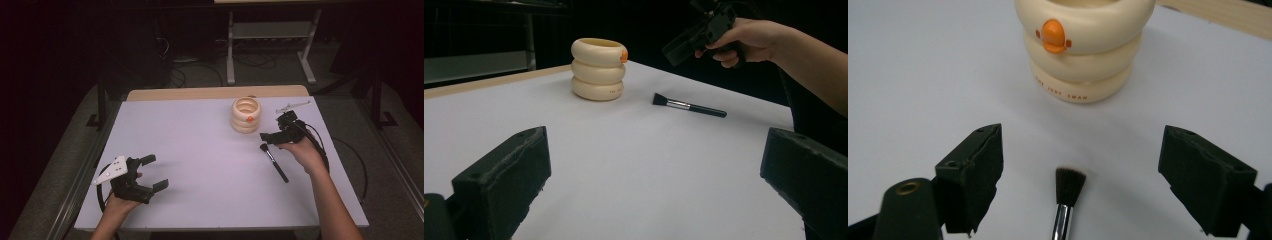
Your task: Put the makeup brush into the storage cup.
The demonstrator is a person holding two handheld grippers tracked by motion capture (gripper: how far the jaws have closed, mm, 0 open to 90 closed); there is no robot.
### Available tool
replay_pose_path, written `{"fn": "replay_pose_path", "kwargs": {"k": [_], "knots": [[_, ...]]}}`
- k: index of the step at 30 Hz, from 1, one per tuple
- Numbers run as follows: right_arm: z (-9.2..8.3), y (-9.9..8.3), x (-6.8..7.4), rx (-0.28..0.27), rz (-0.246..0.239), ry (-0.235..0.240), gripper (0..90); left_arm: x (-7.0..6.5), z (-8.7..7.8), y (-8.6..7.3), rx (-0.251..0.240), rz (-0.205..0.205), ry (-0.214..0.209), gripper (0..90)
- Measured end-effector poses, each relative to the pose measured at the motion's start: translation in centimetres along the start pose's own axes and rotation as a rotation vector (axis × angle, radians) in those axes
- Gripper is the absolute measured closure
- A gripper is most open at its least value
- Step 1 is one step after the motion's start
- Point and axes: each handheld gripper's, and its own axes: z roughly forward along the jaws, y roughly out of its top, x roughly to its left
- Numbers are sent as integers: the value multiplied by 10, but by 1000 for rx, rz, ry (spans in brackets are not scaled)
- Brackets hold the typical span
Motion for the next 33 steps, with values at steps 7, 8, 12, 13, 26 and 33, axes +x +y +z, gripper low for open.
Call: {"fn": "replay_pose_path", "kwargs": {"k": [7, 8, 12, 13, 26, 33], "knots": [[2, -1, -2, 47, -3, -11, 201, 0, 0, 0, -1, -2, -3, 0], [3, -1, -2, 49, -2, -11, 205, 0, 0, 0, -1, -1, -4, 0], [4, -2, -1, 83, 5, -17, 224, 0, -1, 0, 3, -2, -3, 0], [5, -2, -2, 80, -5, -18, 229, 0, -1, 0, 3, -1, -2, 0], [10, -3, -2, 169, 28, -10, 319, 0, -1, 0, 7, 4, 0, 0], [15, -4, -2, 217, 23, 4, 394, 0, -1, 0, 4, 0, 1, 0]]}}
